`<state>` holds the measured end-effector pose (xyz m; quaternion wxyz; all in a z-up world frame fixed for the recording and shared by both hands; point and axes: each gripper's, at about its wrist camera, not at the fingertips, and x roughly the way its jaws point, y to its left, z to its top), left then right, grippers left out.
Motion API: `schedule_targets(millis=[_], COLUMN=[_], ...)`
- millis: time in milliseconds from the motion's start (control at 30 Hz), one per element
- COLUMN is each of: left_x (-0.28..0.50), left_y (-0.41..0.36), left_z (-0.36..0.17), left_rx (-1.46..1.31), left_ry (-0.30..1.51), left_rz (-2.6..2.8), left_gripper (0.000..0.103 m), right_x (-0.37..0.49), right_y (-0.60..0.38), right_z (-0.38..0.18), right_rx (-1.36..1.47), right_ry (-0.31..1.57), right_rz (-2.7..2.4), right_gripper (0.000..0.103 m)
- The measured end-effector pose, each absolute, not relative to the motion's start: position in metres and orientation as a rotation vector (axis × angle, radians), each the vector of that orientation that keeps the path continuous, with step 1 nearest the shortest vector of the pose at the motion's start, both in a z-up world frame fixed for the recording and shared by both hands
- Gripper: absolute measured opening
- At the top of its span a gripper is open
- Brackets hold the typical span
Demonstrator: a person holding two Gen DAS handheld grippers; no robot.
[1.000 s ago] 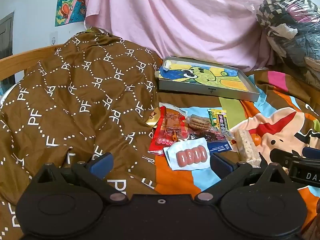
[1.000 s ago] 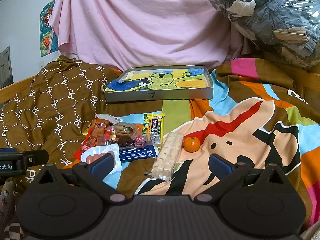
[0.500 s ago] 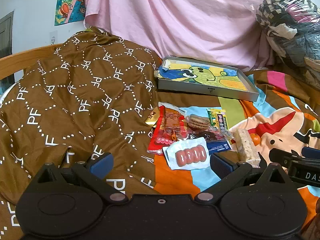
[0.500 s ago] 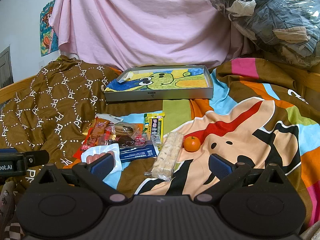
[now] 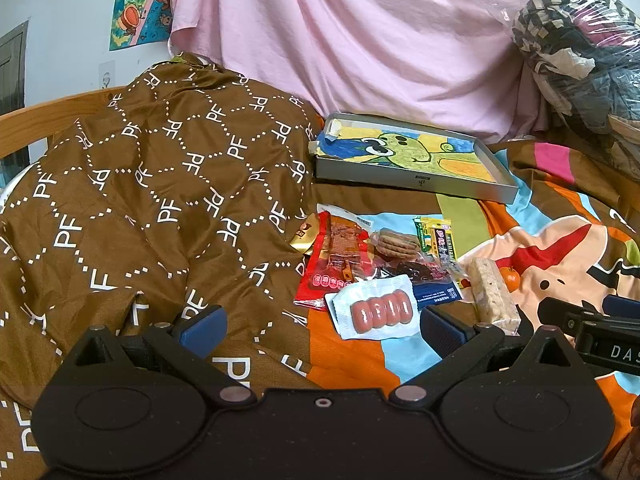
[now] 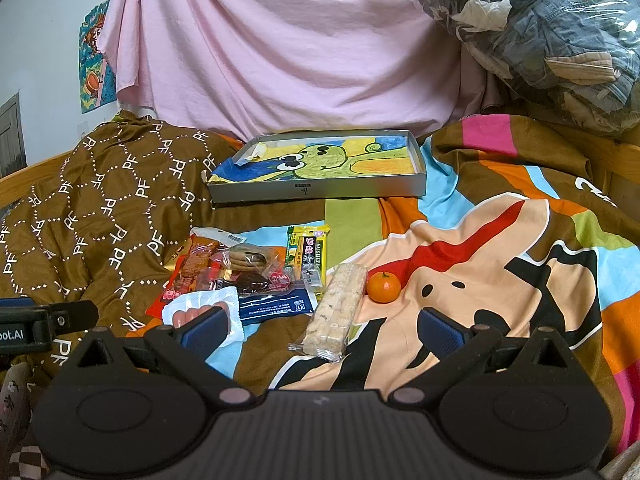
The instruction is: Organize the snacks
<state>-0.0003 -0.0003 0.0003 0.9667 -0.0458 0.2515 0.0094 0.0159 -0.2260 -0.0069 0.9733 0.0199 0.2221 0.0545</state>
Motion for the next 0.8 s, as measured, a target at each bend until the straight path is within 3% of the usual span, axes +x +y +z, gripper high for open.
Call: schedule_targets(millis=[800], left_x=[-0.0010], left_y=[-0.0013], left_z=[0.0002], left_rx=[-0.094], left_ry=[0.509], left_rz=[0.018], left_gripper=[0.102], right_x=[0.0173], right_y=[-0.2264], right_z=[-0.0077], right_rx=[0.041], right_ry=[0.455], right_rz=[0.107], right_gripper=[0.103])
